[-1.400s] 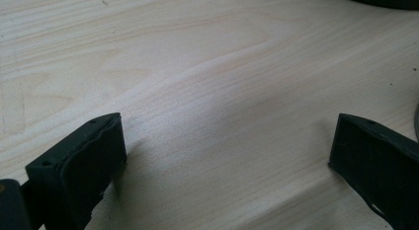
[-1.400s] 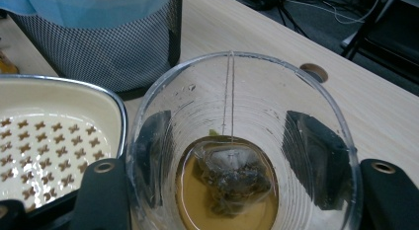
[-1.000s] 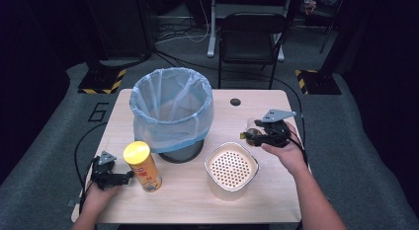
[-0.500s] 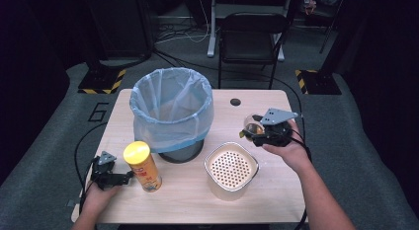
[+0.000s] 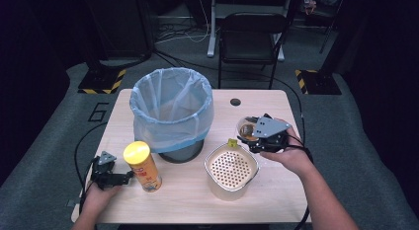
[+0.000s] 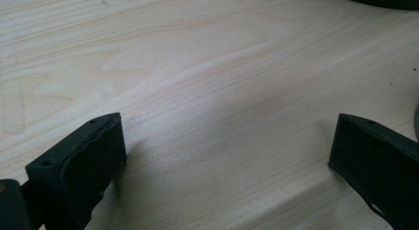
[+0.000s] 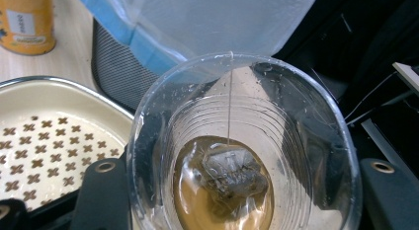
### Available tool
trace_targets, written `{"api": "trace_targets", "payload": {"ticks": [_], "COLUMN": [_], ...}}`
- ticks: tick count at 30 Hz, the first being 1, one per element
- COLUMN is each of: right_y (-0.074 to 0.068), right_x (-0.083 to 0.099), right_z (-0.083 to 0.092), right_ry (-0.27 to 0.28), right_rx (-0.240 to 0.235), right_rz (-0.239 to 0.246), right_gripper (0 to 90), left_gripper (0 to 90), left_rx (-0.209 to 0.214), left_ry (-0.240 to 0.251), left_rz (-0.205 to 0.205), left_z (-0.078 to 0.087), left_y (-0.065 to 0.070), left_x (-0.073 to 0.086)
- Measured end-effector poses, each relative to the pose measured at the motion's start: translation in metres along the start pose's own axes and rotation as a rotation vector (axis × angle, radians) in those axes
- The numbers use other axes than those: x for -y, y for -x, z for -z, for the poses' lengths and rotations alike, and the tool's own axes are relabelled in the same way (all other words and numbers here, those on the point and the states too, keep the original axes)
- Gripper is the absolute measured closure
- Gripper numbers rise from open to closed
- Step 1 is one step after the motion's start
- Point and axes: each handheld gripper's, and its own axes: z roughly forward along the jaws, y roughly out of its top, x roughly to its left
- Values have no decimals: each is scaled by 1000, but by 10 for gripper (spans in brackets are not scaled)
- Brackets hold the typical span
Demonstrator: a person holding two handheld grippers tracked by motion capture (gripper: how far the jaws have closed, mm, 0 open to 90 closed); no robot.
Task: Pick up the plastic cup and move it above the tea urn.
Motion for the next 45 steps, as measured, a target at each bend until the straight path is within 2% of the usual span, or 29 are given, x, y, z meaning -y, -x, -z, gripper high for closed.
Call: {"api": "trace_targets", "payload": {"ticks": [9, 13, 17, 19, 20, 21, 24, 26, 28, 31, 34, 35, 36, 37, 39, 41, 45], "right_y": [-11, -13, -21, -28, -28, -33, -47, -57, -67, -75, -85, -89, -93, -95, -102, -106, -112], "right_x": [-1, -1, -1, -1, -1, -2, -4, -5, -4, -5, -2, -1, 1, 0, 4, 4, 7], "right_z": [-1, -1, -2, -4, -4, -5, -7, -10, -13, -18, -24, -27, -29, -31, -34, -35, -34], "right_ry": [-21, -31, -67, -91, -91, -113, -154, -185, -232, -285, -332, -350, -368, -395, -432, -443, -456], "right_rx": [16, 21, 54, 77, 77, 102, 156, 211, 267, 319, 381, 393, 410, 406, 443, 470, 511], "right_rz": [100, 117, 190, 241, 241, 296, 409, 512, 590, 746, 872, 942, 960, 1057, 1152, 1276, 1334], "right_gripper": [364, 364, 364, 366, 366, 368, 369, 372, 373, 375, 379, 380, 380, 381, 381, 382, 381], "left_gripper": [6, 6, 6, 6, 6, 6, 6, 6, 6, 7, 7, 7, 7, 6, 7, 7, 7], "left_rx": [0, 0, -1, 0, 0, 0, 0, 0, 0, 0, 0, -1, 0, 0, 0, -1, 0], "left_ry": [0, 0, -1, -1, -1, 0, 0, 0, 0, 0, -1, -1, -1, -1, -1, -2, -1], "left_rz": [0, -1, -1, -1, -1, 0, 0, 0, 0, -1, -1, -1, 0, -1, -1, -1, -1], "left_z": [0, 0, 0, 0, 0, 0, 0, 0, 0, 0, 0, 0, 0, 0, 0, 0, 0], "left_y": [0, 0, 0, 0, 0, 0, 0, 0, 0, 0, 0, 0, 0, 0, 0, 0, 0], "left_x": [0, 0, 0, 0, 0, 0, 0, 0, 0, 0, 0, 0, 0, 0, 0, 0, 0]}}
